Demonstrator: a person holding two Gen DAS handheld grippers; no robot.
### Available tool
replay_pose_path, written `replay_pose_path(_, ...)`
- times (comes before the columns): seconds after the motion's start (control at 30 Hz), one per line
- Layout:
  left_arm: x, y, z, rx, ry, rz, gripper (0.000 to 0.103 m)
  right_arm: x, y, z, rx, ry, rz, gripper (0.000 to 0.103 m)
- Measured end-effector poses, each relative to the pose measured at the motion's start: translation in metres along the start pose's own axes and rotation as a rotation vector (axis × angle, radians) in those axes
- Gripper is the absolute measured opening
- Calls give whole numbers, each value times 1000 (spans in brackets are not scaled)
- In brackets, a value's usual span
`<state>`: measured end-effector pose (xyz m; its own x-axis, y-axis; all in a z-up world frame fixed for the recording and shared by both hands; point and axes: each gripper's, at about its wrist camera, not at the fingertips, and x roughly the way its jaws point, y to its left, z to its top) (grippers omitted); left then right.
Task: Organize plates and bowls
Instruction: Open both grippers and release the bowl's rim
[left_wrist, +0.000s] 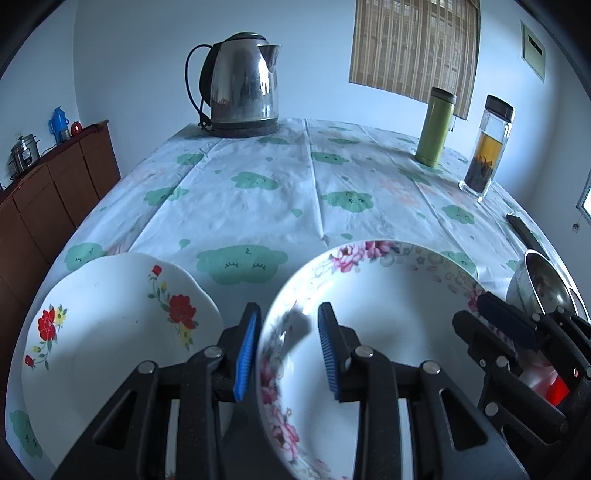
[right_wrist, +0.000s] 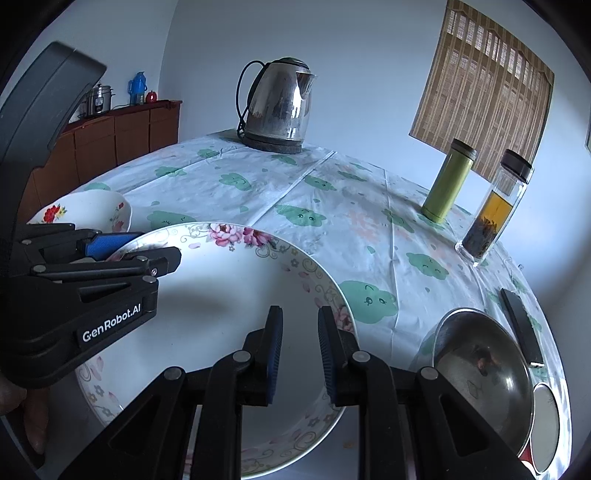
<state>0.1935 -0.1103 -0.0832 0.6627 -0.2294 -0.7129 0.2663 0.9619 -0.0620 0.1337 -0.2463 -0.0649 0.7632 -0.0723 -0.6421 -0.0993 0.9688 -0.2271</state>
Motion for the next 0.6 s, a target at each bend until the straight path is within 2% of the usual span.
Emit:
replay_pose_path(0.37,-3,-2,-1,17,-9,8,34,-5,-2,1,16,-27,-5,23)
replay_pose_path(0.43,-5,-3,-2,20,-13,2,38,-6,-3,1,20,-34,-4,30)
replay_pose_path(0.5,-7,-4,-3,28,-25,5,50,-6,-4,1,27,-33,-4,57)
replay_pose_path(0.6,-10,-3,-3,31,-37,2,53,-8,-4,1,27,-42,-8,60)
